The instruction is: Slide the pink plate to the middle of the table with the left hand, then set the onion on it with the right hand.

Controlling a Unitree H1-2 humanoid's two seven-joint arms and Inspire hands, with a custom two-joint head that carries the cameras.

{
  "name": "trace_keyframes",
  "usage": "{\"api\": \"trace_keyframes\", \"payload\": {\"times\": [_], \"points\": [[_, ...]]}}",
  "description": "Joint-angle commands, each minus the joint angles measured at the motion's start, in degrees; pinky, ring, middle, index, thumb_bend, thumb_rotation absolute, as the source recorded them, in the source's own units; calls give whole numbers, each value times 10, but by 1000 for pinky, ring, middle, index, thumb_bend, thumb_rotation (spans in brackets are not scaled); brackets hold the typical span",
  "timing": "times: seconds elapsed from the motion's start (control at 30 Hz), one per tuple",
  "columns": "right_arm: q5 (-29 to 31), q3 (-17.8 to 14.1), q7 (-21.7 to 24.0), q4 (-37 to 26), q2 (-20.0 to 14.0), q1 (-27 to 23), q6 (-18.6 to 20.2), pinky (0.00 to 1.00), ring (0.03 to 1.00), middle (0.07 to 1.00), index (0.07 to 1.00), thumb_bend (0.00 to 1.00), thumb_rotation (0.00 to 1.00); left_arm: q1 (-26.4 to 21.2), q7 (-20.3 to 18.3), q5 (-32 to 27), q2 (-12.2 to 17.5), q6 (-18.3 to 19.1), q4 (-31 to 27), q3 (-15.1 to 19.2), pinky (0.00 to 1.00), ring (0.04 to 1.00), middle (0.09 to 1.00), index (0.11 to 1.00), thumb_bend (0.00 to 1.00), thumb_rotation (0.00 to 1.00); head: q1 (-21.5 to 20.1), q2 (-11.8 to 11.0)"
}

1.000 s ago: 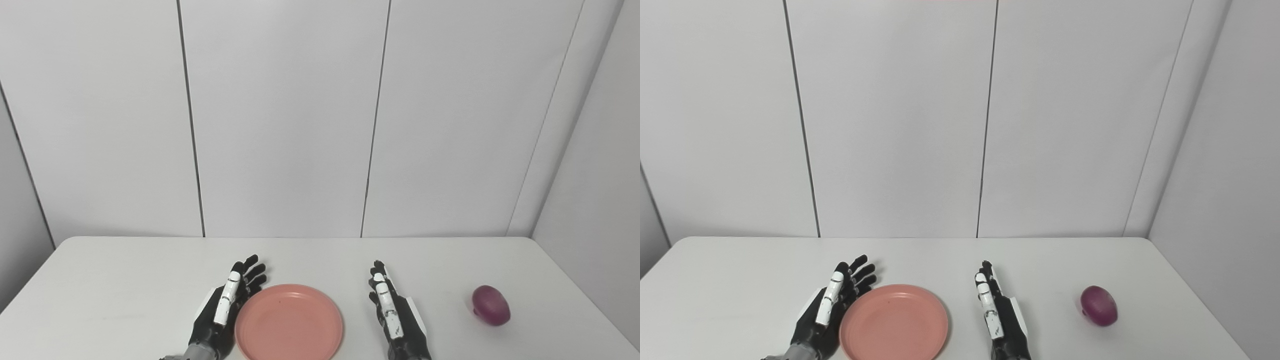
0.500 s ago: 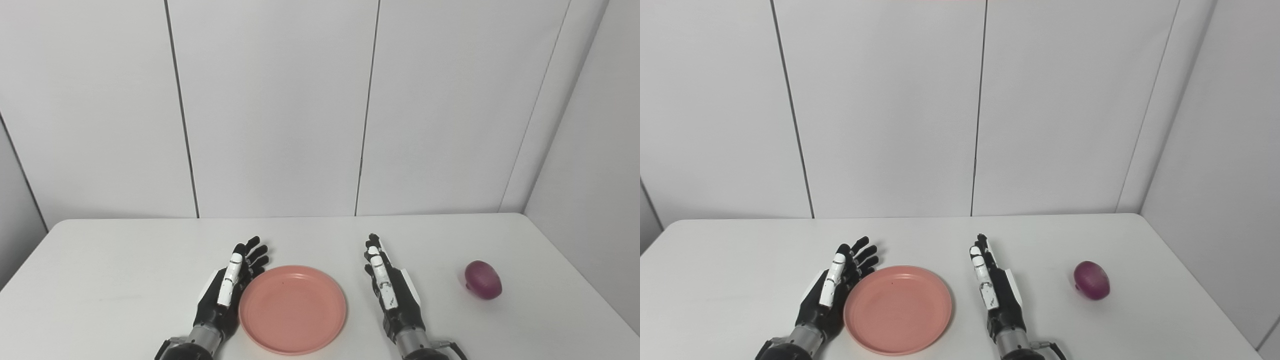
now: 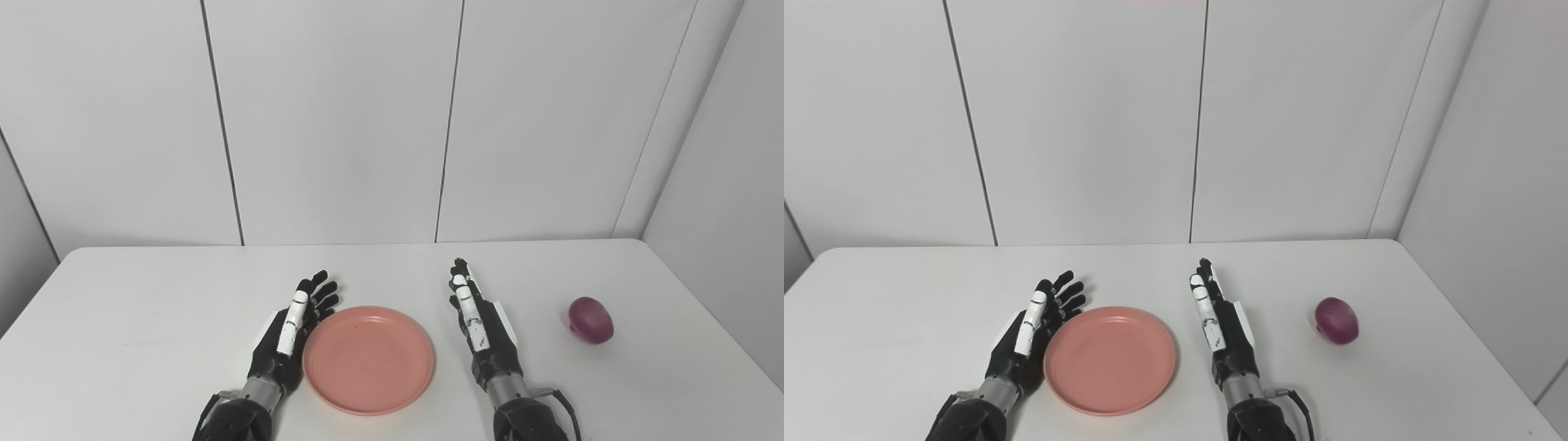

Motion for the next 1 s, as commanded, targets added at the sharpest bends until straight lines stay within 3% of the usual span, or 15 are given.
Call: {"api": "trace_keyframes", "payload": {"times": [0.0, 0.27, 0.5, 0.57, 0.67, 0.7, 0.77, 0.97], "points": [[-3, 0, -3, -28, 0, -30, 1, 1000, 1000, 1000, 1000, 552, 1000, -16, 1, 2, -1, -9, -13, 0, 949, 932, 934, 934, 627, 1000, -1, -1], [-24, -7, -19, -45, -13, -35, -1, 1000, 991, 996, 995, 592, 998, -12, 6, 0, 1, 0, -28, 4, 964, 933, 937, 933, 611, 1000, -3, -4], [-129, -9, -47, -86, -72, -52, 40, 997, 961, 966, 965, 635, 943, -9, 8, -1, 7, 6, -32, 5, 990, 944, 946, 942, 625, 1000, -6, -5], [-165, -7, -50, -95, -96, -55, 50, 948, 956, 958, 954, 626, 927, -9, 8, -1, 9, 3, -30, 6, 977, 941, 943, 939, 625, 1000, -14, -10], [-199, -7, -49, -104, -120, -54, 64, 930, 959, 965, 957, 611, 840, -11, 10, 1, 10, -3, -22, 6, 979, 940, 942, 939, 626, 1000, -23, -14], [-209, -6, -49, -107, -126, -53, 68, 900, 949, 969, 960, 612, 738, -11, 10, 1, 11, -5, -20, 6, 981, 939, 940, 938, 623, 1000, -23, -14], [-238, -3, -52, -106, -139, -53, 82, 846, 933, 966, 955, 632, 651, -12, 13, 2, 12, -10, -17, 7, 982, 934, 936, 933, 623, 1000, -24, -17], [-303, 0, -67, -98, -166, -50, 85, 822, 914, 946, 940, 675, 509, -12, 9, -4, 12, -13, -14, 11, 983, 931, 935, 929, 628, 1000, -28, -24]]}}
